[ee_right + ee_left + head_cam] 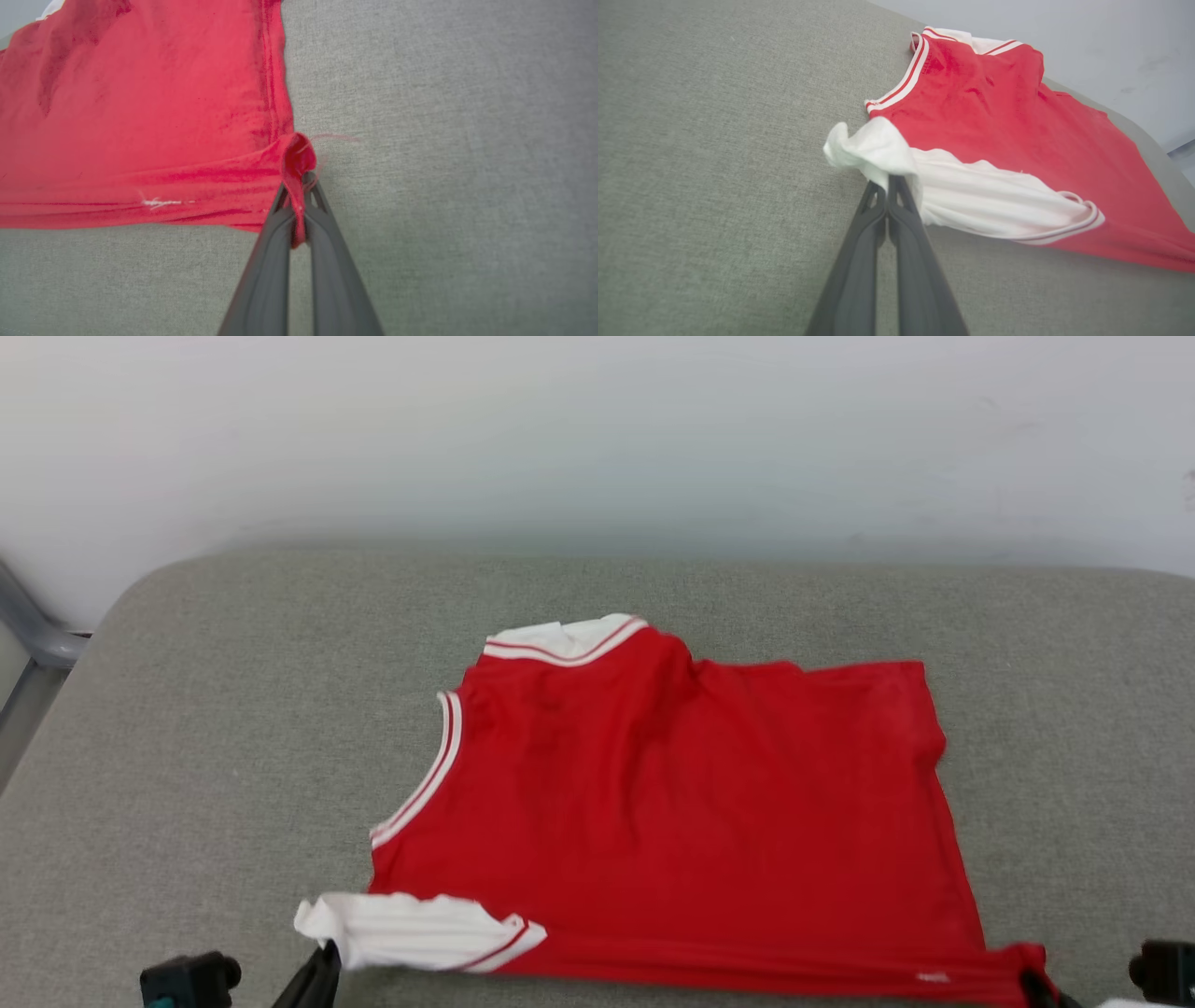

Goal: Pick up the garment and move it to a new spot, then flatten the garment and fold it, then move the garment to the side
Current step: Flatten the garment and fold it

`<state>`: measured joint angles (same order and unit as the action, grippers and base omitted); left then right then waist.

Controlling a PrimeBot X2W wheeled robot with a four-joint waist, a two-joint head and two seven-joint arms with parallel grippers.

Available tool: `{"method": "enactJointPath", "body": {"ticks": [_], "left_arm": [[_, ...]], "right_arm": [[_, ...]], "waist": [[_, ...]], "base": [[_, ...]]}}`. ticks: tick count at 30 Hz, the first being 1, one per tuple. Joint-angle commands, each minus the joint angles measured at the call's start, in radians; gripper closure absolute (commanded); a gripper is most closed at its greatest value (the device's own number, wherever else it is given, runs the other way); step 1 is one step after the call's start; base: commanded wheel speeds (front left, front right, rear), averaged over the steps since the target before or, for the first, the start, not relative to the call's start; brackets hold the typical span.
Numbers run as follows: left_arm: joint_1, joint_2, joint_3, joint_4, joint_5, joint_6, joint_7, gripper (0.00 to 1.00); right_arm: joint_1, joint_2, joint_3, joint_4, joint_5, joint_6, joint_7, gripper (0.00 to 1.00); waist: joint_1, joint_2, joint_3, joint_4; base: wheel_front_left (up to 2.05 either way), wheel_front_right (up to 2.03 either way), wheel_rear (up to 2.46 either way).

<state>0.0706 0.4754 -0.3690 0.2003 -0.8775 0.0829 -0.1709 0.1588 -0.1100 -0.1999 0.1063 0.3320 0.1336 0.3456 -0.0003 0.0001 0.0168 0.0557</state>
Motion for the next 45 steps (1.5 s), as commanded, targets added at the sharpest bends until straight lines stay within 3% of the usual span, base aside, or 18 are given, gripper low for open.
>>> {"method": "enactJointPath", "body": {"ticks": [1,6,13,24,33,34,35,36,38,45], "left_arm": [[0.025,0.025,0.014,-0.027,-0.005,0.022,0.012,1.00],[0.097,0.053,0.022,-0.145,-0.015,0.067,0.047,1.00],[0.006,0.059,-0.001,-0.186,-0.002,0.056,0.096,1.00],[-0.242,-0.004,-0.038,-0.043,0.033,-0.027,0.076,1.00],[-0.330,-0.058,-0.083,0.120,0.013,-0.100,0.102,1.00],[-0.335,-0.062,-0.087,0.133,0.012,-0.105,0.103,1.00],[-0.337,-0.066,-0.092,0.145,0.008,-0.110,0.109,0.90],[-0.337,-0.070,-0.096,0.154,0.005,-0.114,0.112,0.63],[-0.340,-0.069,-0.090,0.166,0.010,-0.106,0.098,0.00],[-0.315,-0.038,-0.078,0.162,0.019,-0.076,0.098,0.00]], "right_arm": [[0.039,0.002,-0.033,-0.038,-0.012,-0.005,0.027,1.00],[0.132,0.044,-0.056,-0.196,-0.039,-0.005,0.135,1.00],[0.049,0.056,-0.017,-0.256,-0.092,-0.004,0.184,1.00],[-0.239,0.019,0.059,-0.150,-0.142,-0.004,0.161,1.00],[-0.331,-0.004,0.102,0.038,-0.133,-0.003,0.124,1.00],[-0.333,-0.005,0.106,0.061,-0.131,-0.003,0.112,0.76],[-0.336,-0.006,0.107,0.078,-0.131,-0.003,0.091,0.14],[-0.338,-0.006,0.107,0.093,-0.125,-0.003,0.073,0.00],[-0.339,-0.004,0.102,0.105,-0.109,-0.003,0.017,0.00],[-0.291,0.006,0.095,0.059,-0.087,-0.003,-0.234,0.00]], "waist": [[0.0003,-0.0001,-0.003,0.002],[0.0003,-0.0001,-0.003,-0.003],[0.0003,-0.0001,0.038,-0.016],[0.0003,-0.0001,0.196,-0.027],[0.0003,-0.0001,0.247,-0.028],[0.0003,-0.0001,0.246,-0.027],[0.0003,-0.0001,0.242,-0.025],[0.0003,-0.0001,0.237,-0.022],[0.0003,-0.0001,0.223,-0.015],[0.0003,-0.0001,0.147,0.000]], "base": [[0.00,0.00,0.00],[0.00,0.00,0.00],[0.00,0.00,0.00],[0.00,0.00,0.00],[0.00,0.00,0.00],[0.00,0.00,0.00],[0.00,0.00,0.00],[0.00,0.00,0.00],[0.00,0.00,0.00],[0.00,0.00,0.00]]}}
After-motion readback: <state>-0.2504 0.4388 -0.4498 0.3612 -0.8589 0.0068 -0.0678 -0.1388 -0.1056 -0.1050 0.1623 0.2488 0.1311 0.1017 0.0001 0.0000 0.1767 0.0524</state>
